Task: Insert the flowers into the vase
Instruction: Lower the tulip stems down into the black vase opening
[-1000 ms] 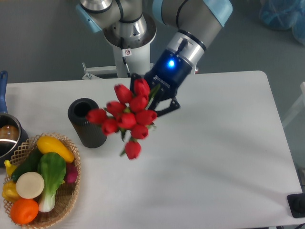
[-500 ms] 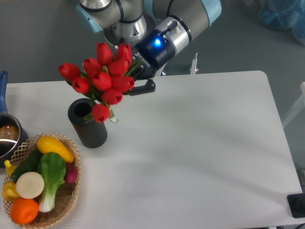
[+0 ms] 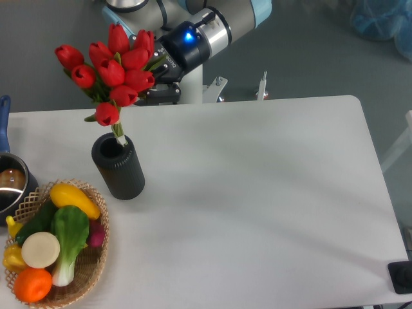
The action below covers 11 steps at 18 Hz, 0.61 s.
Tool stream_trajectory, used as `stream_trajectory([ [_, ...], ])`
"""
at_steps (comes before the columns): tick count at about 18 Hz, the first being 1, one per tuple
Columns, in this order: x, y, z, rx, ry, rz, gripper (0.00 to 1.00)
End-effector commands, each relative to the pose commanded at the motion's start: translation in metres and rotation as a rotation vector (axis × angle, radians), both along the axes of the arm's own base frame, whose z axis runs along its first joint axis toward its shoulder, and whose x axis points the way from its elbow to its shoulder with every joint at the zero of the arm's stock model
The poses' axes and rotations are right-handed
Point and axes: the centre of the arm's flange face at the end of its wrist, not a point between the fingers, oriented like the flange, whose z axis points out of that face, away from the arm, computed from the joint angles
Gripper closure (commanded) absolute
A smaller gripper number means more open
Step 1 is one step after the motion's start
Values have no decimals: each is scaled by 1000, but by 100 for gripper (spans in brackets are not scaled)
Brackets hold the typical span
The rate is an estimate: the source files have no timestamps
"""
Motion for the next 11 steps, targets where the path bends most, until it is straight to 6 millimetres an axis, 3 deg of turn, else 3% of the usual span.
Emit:
stream_trajectory([
  [11, -3, 7, -16, -20, -19, -10, 95],
])
